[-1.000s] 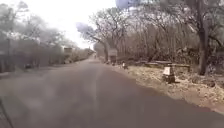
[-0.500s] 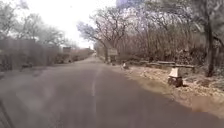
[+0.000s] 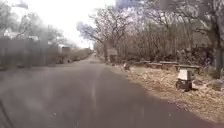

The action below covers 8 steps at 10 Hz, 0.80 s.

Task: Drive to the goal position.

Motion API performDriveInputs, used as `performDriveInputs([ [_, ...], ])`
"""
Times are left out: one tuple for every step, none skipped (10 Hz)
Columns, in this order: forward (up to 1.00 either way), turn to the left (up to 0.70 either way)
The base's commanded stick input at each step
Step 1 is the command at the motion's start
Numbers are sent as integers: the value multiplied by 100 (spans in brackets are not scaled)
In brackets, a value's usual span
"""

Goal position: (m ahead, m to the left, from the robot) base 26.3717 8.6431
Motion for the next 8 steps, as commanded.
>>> performDriveInputs([
  [0,0],
  [0,0],
  [0,0],
  [0,0],
  [0,0],
  [0,0],
  [47,0],
  [57,0],
])
